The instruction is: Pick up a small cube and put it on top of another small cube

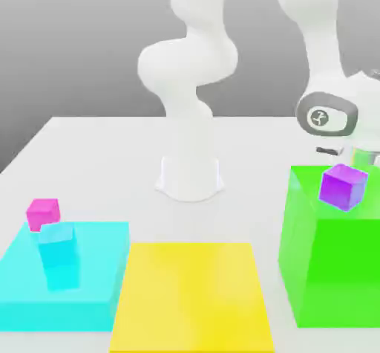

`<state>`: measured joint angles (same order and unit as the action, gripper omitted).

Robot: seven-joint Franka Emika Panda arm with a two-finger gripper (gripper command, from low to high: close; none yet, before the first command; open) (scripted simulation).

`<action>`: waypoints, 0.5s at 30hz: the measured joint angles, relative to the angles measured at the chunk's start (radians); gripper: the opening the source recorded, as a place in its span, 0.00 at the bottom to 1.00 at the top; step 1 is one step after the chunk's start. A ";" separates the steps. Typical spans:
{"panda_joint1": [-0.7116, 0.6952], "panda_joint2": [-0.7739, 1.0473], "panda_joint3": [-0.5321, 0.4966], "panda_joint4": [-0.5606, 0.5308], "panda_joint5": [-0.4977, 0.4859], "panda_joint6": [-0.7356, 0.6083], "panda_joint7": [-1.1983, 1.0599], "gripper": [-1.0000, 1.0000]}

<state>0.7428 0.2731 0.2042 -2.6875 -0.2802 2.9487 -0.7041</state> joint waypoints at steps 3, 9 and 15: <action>0.030 0.033 -0.035 0.007 -0.023 0.026 0.019 0.00; 0.024 0.018 -0.025 0.004 -0.009 0.013 0.007 0.00; -0.041 -0.168 0.067 -0.016 0.210 -0.122 -0.130 0.00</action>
<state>0.7022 0.1048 0.2711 -2.7036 -0.0699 2.8262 -0.8338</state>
